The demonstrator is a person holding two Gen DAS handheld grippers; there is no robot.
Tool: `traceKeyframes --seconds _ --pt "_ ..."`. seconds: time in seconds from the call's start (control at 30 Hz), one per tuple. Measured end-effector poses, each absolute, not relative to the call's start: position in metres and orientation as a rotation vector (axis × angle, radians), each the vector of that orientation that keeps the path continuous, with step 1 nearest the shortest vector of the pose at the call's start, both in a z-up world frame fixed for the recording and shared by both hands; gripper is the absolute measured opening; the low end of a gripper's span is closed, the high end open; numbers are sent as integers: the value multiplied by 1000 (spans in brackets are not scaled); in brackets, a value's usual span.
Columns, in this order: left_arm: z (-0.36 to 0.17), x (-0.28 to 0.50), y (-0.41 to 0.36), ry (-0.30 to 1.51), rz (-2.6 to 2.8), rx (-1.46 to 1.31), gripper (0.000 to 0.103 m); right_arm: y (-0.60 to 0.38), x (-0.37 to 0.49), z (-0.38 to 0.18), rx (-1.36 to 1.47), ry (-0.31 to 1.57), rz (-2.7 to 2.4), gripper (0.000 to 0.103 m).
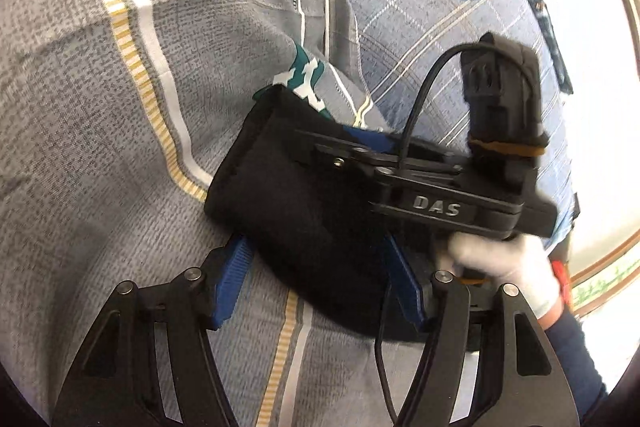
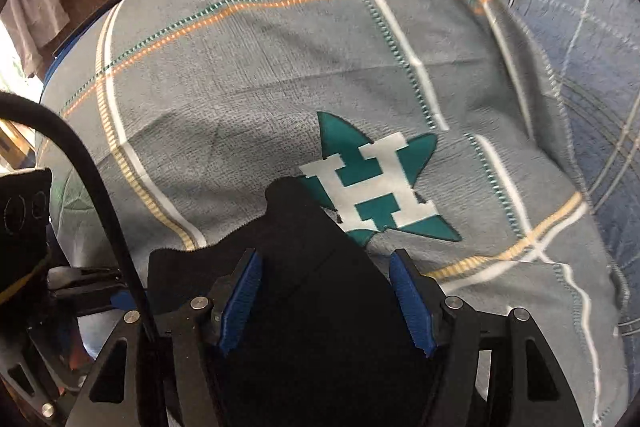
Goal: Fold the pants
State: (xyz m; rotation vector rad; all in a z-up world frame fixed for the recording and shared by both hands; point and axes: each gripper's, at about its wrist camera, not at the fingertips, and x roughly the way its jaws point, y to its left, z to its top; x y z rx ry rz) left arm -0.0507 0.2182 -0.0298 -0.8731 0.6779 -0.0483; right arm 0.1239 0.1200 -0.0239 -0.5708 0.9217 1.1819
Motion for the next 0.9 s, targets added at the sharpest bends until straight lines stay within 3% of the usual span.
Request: traceKeyframes --seconds 0.13,0.17,0.23,0.33,0.67,0.77,0.9 --pt "-27 -50 213 674 -55 -810 62 122 122 -22 -544 900 1195 30" --pt "-26 -50 210 675 -40 -785 45 121 119 -19 -543 881 1195 26" --pt "-26 -47 209 696 -28 -766 27 114 111 -8 -532 834 1204 22" --pt "-14 -49 207 667 -49 -743 20 97 103 11 -460 789 1223 20" --pt "102 -49 116 470 -381 -448 17 -26 92 99 -84 622 1205 18" --pt "116 -34 67 473 -487 -353 17 -79 85 120 -14 566 1149 18" --pt "98 -10 6 559 -575 -287 17 -152 84 121 72 539 1035 18"
